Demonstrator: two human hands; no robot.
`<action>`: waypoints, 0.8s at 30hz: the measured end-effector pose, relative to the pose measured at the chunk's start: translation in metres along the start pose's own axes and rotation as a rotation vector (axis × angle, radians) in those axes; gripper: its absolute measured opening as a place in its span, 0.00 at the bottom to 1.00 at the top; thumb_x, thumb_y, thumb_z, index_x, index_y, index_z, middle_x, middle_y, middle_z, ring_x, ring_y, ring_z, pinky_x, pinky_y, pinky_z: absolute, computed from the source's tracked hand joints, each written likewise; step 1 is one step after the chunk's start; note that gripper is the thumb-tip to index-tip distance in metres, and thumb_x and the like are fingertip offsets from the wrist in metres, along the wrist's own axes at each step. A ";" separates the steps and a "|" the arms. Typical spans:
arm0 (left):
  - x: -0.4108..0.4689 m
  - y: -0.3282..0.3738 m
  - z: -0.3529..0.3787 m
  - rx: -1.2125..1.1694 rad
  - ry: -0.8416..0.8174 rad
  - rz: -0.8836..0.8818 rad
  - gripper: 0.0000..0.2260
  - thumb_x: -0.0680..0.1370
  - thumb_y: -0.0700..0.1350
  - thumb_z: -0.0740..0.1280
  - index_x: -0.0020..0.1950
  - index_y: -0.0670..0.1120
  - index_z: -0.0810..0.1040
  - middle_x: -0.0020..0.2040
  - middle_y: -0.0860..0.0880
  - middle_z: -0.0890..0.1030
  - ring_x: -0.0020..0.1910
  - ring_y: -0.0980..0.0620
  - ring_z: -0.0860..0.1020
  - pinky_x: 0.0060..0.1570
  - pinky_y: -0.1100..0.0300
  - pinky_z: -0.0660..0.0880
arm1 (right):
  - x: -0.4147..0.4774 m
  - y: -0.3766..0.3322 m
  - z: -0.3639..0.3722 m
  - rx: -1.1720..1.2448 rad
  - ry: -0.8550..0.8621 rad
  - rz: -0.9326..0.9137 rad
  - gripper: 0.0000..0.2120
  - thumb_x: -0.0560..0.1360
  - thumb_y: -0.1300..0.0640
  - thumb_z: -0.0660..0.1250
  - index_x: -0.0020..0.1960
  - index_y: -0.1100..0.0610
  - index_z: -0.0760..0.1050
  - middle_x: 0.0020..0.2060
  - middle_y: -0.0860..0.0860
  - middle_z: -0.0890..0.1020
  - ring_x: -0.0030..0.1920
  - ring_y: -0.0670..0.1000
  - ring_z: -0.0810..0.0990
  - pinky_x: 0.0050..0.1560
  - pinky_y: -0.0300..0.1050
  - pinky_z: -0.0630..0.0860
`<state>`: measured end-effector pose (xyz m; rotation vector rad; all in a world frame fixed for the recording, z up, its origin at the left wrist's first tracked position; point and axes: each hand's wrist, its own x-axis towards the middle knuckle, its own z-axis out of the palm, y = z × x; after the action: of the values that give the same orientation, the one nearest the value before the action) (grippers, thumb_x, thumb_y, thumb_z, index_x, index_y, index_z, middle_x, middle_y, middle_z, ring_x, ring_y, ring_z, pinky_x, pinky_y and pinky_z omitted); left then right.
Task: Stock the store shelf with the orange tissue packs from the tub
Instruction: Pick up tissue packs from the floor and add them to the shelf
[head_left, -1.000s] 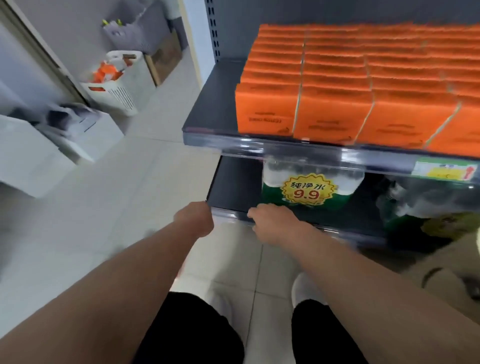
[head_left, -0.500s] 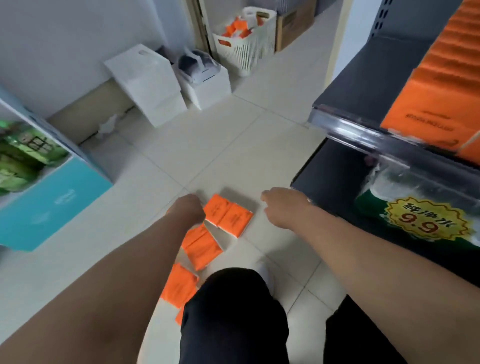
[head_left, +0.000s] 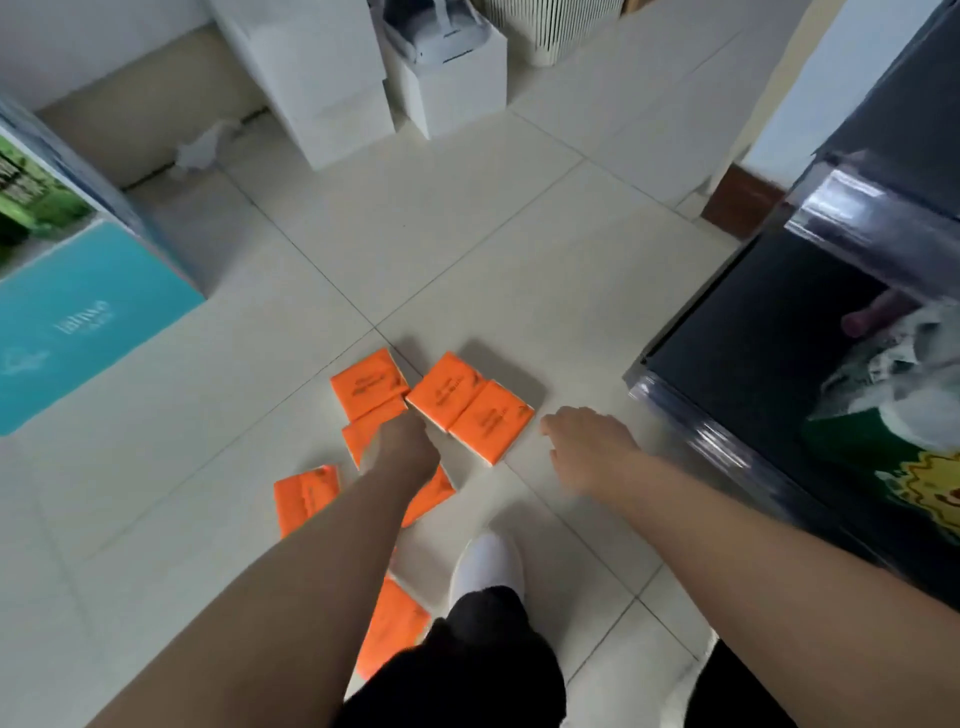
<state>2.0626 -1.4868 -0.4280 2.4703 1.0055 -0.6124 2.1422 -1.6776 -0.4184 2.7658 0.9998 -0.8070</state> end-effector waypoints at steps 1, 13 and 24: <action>0.006 0.003 0.008 -0.028 0.014 -0.013 0.15 0.77 0.39 0.60 0.63 0.47 0.75 0.62 0.44 0.78 0.62 0.43 0.75 0.56 0.53 0.73 | 0.016 -0.004 0.004 -0.024 0.002 -0.023 0.16 0.77 0.59 0.58 0.64 0.54 0.68 0.59 0.52 0.74 0.60 0.55 0.74 0.54 0.48 0.70; 0.077 0.008 0.068 -0.174 0.145 -0.073 0.19 0.76 0.36 0.58 0.65 0.50 0.72 0.60 0.47 0.78 0.57 0.44 0.77 0.43 0.55 0.73 | 0.102 -0.015 0.093 -0.140 0.128 -0.154 0.22 0.61 0.54 0.76 0.54 0.49 0.78 0.53 0.52 0.78 0.51 0.55 0.78 0.40 0.47 0.72; 0.095 0.035 0.074 -0.181 0.244 0.073 0.21 0.75 0.34 0.59 0.67 0.47 0.70 0.63 0.47 0.75 0.64 0.46 0.70 0.57 0.51 0.72 | 0.121 0.004 0.096 -0.031 0.135 -0.034 0.32 0.74 0.53 0.69 0.74 0.54 0.60 0.76 0.54 0.57 0.76 0.55 0.55 0.68 0.55 0.60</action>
<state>2.1312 -1.4960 -0.5325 2.4466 1.0041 -0.1894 2.1795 -1.6369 -0.5627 2.8161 1.0739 -0.6105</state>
